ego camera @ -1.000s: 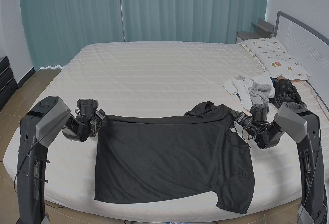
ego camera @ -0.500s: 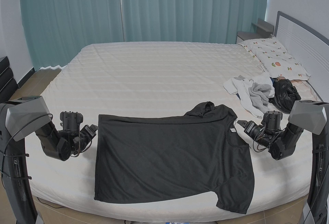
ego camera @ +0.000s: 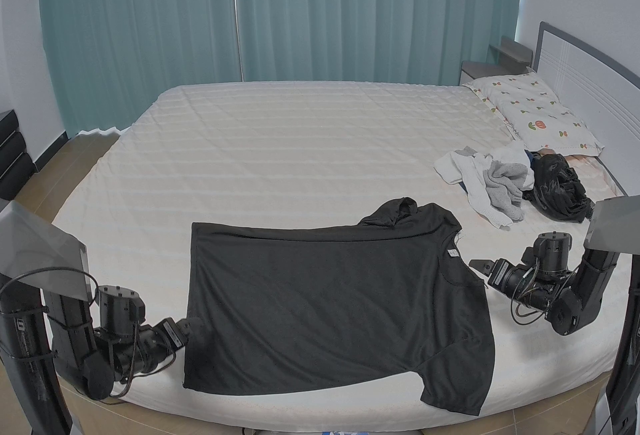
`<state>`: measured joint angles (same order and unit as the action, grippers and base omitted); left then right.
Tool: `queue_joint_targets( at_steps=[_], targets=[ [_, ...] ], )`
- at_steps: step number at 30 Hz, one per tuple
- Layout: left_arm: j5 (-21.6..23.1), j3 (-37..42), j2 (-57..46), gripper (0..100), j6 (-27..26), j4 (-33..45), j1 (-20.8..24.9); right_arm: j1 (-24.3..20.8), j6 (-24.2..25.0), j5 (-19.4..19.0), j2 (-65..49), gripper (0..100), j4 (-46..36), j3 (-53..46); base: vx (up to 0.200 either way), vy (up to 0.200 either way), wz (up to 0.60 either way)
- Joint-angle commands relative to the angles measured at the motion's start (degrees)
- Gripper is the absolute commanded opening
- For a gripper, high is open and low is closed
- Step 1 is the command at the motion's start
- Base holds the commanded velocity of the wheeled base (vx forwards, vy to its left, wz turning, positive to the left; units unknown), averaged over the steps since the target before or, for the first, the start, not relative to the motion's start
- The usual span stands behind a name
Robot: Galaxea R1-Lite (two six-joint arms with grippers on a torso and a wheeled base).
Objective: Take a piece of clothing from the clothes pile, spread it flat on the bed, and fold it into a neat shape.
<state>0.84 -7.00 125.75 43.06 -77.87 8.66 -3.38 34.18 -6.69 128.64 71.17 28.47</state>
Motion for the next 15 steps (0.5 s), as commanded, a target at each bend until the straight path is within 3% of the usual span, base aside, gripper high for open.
queue_joint_targets(
  at_steps=[1,15],
  targets=[
    [1.62,7.00,3.19,100,-1.40,-3.78,5.14,-0.49,-1.57,-0.78,-3.04,100,3.71,-7.72,0.000,0.000,0.00],
    [1.00,7.00,5.21,100,-5.44,2.64,7.43,0.21,-3.60,-2.18,-2.86,100,5.21,-11.77,0.000,0.000,0.00]
  ],
)
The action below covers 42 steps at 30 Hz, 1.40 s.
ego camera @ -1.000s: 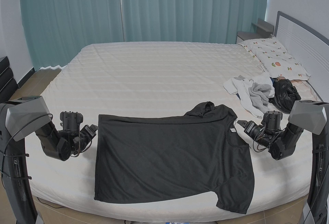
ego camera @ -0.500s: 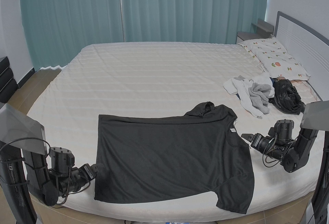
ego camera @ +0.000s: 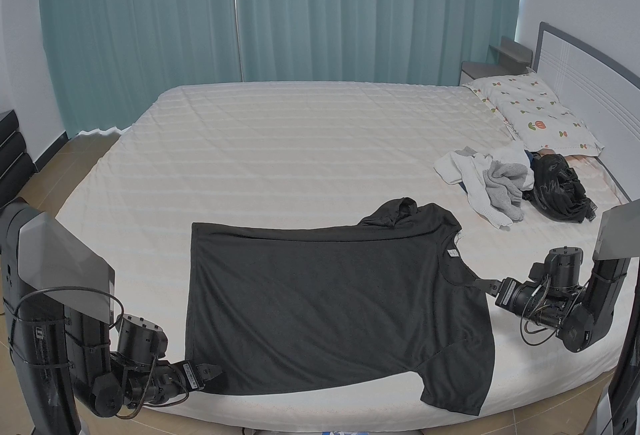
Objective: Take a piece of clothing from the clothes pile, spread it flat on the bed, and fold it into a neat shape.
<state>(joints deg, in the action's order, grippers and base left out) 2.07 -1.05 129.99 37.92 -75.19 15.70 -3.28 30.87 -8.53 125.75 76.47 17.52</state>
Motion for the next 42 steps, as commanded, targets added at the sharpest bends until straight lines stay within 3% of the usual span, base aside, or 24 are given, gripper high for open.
queue_joint_targets(
  at_steps=[1,12,13,22,29,36,37,42],
  targets=[
    [-0.31,1.05,1.06,100,-0.31,-0.13,0.38,0.12,-0.28,-0.43,0.03,100,-0.01,-0.82,0.000,0.000,0.00],
    [-3.74,0.43,6.07,100,-0.57,-7.60,2.67,0.20,-4.94,-2.98,0.64,100,-0.62,-5.74,0.000,0.000,0.00],
    [-4.27,0.43,6.51,0,-0.75,-8.48,2.76,0.38,-6.52,-3.16,0.99,100,-0.71,-6.53,0.000,0.000,0.00],
    [-4.80,1.05,5.19,0,-0.75,-9.36,1.70,-1.20,-12.06,-4.47,7.76,100,-1.06,-9.43,0.000,0.000,0.00],
    [-4.97,1.05,-1.58,0,-0.66,-2.24,1.09,-4.37,-12.15,-4.03,9.87,100,-1.06,-8.20,0.000,0.000,0.00],
    [-5.06,1.05,-2.20,0,-0.75,-1.19,1.09,-5.60,-12.15,-3.86,11.28,100,-0.71,-7.85,0.000,0.000,0.00],
    [-5.06,1.05,-1.93,0,-0.75,-1.19,1.09,-5.60,-12.15,-3.68,11.28,0,-0.53,-7.85,0.000,0.000,0.00],
    [-5.24,1.05,-1.14,0,-1.01,-1.10,-0.06,-4.19,-12.50,-3.16,10.22,0,-0.45,-10.14,0.000,0.000,0.00]
  ],
)
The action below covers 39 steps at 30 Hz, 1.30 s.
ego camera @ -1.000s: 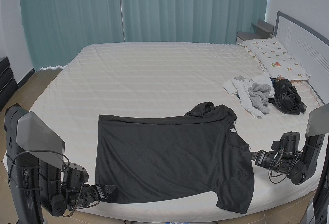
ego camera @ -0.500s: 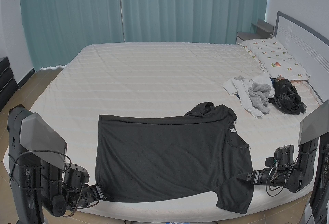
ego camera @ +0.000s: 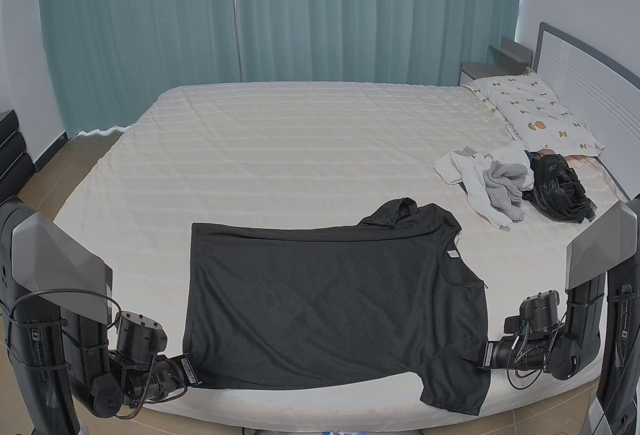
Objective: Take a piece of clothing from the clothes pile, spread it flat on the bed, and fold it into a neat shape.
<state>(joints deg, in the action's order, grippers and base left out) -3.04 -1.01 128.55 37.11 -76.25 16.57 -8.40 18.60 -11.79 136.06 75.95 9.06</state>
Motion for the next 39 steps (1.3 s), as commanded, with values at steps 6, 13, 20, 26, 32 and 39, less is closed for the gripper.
queue_joint_targets(
  at_steps=[6,13,20,26,32,39],
  targets=[
    [-0.04,1.01,0.91,0,-3.36,0.23,-4.26,1.72,-2.34,-0.52,-2.29,0,0.17,-5.72,0.000,0.000,0.00],
    [-0.04,1.01,1.00,0,-4.68,3.92,-4.79,1.72,-6.30,-0.60,-3.43,0,-0.36,-9.06,0.000,0.000,0.00],
    [-0.13,1.01,0.21,0,-7.93,7.08,-6.28,0.14,-6.65,-0.60,-5.37,0,-4.40,-9.06,0.000,0.000,0.00],
    [-0.04,1.01,-1.20,0,-8.72,9.98,-7.25,-1.80,-6.74,-0.60,-10.20,0,-10.12,-9.06,0.000,0.000,0.00],
    [0.22,1.01,-5.24,0,-9.33,14.55,-7.07,-1.53,-10.25,-0.60,-11.87,0,-17.94,-9.06,0.000,0.000,0.00],
    [0.57,1.01,-3.57,0,-9.33,14.47,-6.90,-1.62,-10.43,-0.69,-11.25,0,-17.15,-9.06,0.000,0.000,0.00]
  ],
)
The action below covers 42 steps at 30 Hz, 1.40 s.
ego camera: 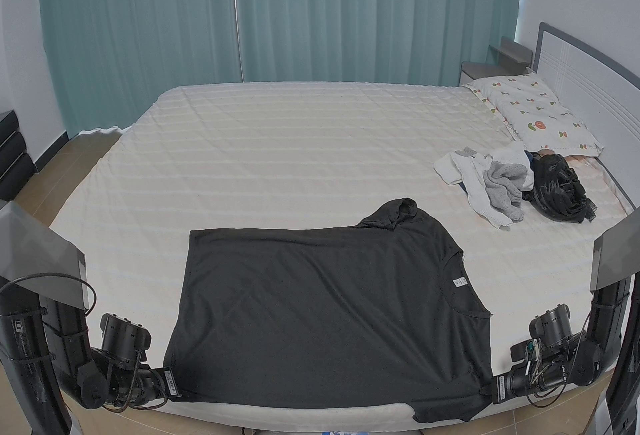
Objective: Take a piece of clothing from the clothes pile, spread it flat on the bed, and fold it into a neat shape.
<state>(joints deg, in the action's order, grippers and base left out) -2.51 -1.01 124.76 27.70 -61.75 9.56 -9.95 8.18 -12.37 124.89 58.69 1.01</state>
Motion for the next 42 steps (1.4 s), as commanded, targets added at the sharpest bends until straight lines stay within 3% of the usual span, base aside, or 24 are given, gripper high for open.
queue_joint_targets(
  at_steps=[1,6,7,15,18,22,24,28,32,34,42],
  targets=[
    [0.14,1.01,0.31,0,0.16,-0.13,0.20,-0.07,-0.01,-0.11,0.26,100,0.29,-0.92,0.000,0.000,0.00],
    [0.23,0.92,0.31,0,0.25,-0.48,0.29,0.19,0.96,-1.86,-0.26,100,3.98,-0.92,0.000,0.000,0.00],
    [0.23,0.92,0.31,100,0.34,-0.57,0.29,0.19,1.05,-1.86,-0.35,100,4.07,-0.92,0.000,0.000,0.00],
    [1.81,0.92,-2.33,100,2.45,-3.38,-1.47,1.33,13.97,-1.34,-5.10,100,20.33,1.01,0.000,0.000,0.00],
    [4.97,0.40,-6.99,100,4.91,-5.84,-4.20,1.51,15.37,-1.07,-5.01,100,22.96,3.29,0.000,0.000,0.00],
    [5.59,-2.15,-9.18,100,7.02,-6.81,-5.43,0.10,18.54,1.04,-4.92,100,22.70,8.57,0.000,0.000,0.00],
    [5.41,-3.03,-10.94,100,7.99,-7.60,-5.60,-2.97,22.93,4.73,-4.57,100,21.21,14.81,0.000,0.000,0.00],
    [5.41,-2.86,-12.87,100,10.80,-8.30,-5.16,-7.54,26.01,9.82,-2.46,100,11.89,25.88,0.000,0.000,0.00],
    [6.11,-3.03,-12.43,100,14.31,-8.30,-5.25,-10.71,31.02,10.35,-0.35,100,5.47,33.88,0.000,0.000,0.00],
    [8.58,-3.47,-11.38,100,16.95,-8.30,-5.43,-11.50,34.36,10.44,1.41,100,2.22,39.24,0.200,0.000,0.00],
    [11.39,-2.24,-10.24,100,17.30,-9.18,-5.16,-9.92,35.41,10.26,7.82,100,-9.73,56.29,0.100,0.000,0.00]
  ],
)
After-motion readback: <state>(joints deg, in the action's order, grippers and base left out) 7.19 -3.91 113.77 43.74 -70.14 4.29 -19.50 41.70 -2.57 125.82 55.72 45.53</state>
